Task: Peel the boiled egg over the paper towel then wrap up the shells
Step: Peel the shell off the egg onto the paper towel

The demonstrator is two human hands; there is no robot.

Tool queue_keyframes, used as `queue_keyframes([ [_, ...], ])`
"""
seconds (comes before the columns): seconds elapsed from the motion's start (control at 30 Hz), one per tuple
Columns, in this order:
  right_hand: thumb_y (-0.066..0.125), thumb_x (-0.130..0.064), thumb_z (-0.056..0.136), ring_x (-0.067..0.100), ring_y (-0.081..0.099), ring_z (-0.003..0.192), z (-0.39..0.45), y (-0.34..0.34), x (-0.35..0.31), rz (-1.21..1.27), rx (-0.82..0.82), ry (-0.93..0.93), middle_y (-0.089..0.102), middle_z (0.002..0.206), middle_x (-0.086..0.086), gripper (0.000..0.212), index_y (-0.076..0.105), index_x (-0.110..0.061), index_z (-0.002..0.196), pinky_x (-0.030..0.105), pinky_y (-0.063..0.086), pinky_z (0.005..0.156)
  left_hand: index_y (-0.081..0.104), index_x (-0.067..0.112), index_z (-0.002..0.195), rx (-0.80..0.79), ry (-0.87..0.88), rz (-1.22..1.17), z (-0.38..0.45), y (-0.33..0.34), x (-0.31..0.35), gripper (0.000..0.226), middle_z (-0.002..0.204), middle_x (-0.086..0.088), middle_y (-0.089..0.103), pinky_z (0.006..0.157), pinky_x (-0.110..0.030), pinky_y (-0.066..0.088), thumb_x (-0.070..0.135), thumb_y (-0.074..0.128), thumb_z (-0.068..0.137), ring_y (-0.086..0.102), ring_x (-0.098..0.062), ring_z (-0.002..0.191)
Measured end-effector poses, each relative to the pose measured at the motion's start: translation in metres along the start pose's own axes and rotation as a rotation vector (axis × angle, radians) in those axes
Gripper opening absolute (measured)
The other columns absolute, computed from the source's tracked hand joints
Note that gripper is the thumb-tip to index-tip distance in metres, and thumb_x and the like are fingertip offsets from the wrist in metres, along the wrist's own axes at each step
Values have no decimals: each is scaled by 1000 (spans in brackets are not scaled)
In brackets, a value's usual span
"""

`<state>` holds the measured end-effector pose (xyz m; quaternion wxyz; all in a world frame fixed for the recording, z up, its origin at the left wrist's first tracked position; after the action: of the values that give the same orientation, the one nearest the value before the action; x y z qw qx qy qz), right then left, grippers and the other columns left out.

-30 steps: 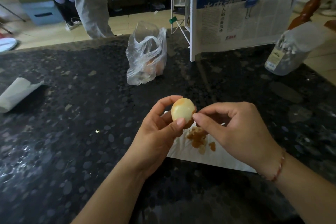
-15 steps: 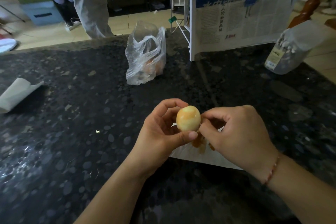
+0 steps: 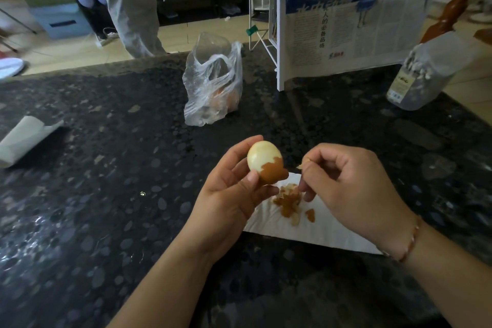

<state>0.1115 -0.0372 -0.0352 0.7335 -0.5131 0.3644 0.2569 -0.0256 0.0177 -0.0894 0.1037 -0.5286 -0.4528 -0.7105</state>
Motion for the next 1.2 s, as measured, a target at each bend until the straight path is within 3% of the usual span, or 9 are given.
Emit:
queue_keyframes([
  [0.1, 51, -34, 85, 9, 65, 58, 0, -4, 1, -61, 16, -16, 66, 61, -6, 21, 66, -27, 73, 34, 56, 55, 51, 13, 139, 23, -1, -67, 1, -5, 3, 47, 129, -23, 61, 83, -34, 56, 2, 47, 93, 66, -34, 107],
  [0.23, 43, -46, 91, 5, 60, 53, -2, 3, 0, -358, -22, -70, 63, 57, -8, 39, 66, -25, 68, 35, 53, 53, 50, 13, 139, 21, 19, -51, 1, -6, 4, 48, 129, -22, 61, 90, -36, 55, 1, 49, 93, 65, -38, 111],
  [0.3, 50, -46, 86, 1, 61, 59, -3, 4, -2, -380, -1, -76, 65, 64, -17, 28, 70, -31, 73, 29, 55, 56, 52, 12, 136, 11, 33, -6, 1, -4, 3, 47, 130, -22, 60, 95, -38, 53, 0, 51, 91, 63, -40, 116],
  [0.4, 60, -42, 78, 3, 66, 64, -3, 0, -6, -221, 47, -81, 68, 72, -22, 16, 73, -32, 81, 29, 58, 59, 54, 13, 131, -3, 47, 53, 0, 0, 1, 45, 133, -22, 57, 99, -42, 51, -2, 55, 89, 60, -39, 119],
  [0.53, 66, -47, 79, 2, 70, 68, -3, 2, -7, 54, 43, -35, 72, 72, -16, 23, 76, -27, 84, 26, 58, 60, 55, 16, 128, 0, 64, 186, -1, 1, 2, 47, 131, -15, 61, 101, -47, 50, 6, 71, 84, 61, -35, 117],
  [0.77, 64, -46, 80, -3, 68, 69, -5, 4, -3, -99, 31, -47, 73, 73, -19, 23, 78, -29, 88, 23, 58, 61, 59, 14, 118, 36, 144, 354, -2, 5, 9, 42, 124, -17, 63, 85, -32, 56, -2, 70, 81, 67, -26, 106],
  [0.93, 61, -40, 80, -2, 69, 68, -6, 6, -5, -137, 30, -55, 73, 72, -19, 21, 78, -30, 89, 24, 59, 60, 64, 19, 110, 66, 184, 414, -3, 5, 11, 43, 116, -9, 67, 81, -31, 57, -2, 77, 74, 68, -25, 102],
  [1.07, 62, -31, 78, -4, 69, 70, -6, 6, -5, -138, 43, -52, 74, 77, -18, 22, 77, -28, 93, 17, 58, 62, 62, 21, 115, 63, 188, 488, -4, 7, 11, 54, 115, -1, 69, 83, -32, 58, -5, 81, 71, 68, -24, 107],
  [1.2, 62, -26, 78, -5, 68, 71, -7, 5, -10, -76, 36, -71, 73, 76, -18, 20, 77, -26, 92, 11, 55, 60, 63, 17, 114, 65, 180, 501, -4, 8, 11, 52, 113, -1, 69, 83, -30, 57, -6, 80, 71, 69, -23, 106],
])
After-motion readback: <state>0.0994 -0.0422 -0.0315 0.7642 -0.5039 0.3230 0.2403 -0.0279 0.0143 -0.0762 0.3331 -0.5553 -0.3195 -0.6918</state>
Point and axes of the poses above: each hand's wrist, its own z-axis towards the middle knuckle, its own y-axis out of the palm, x = y × z, the point moved 9 cm from there along z, towards the middle knuckle
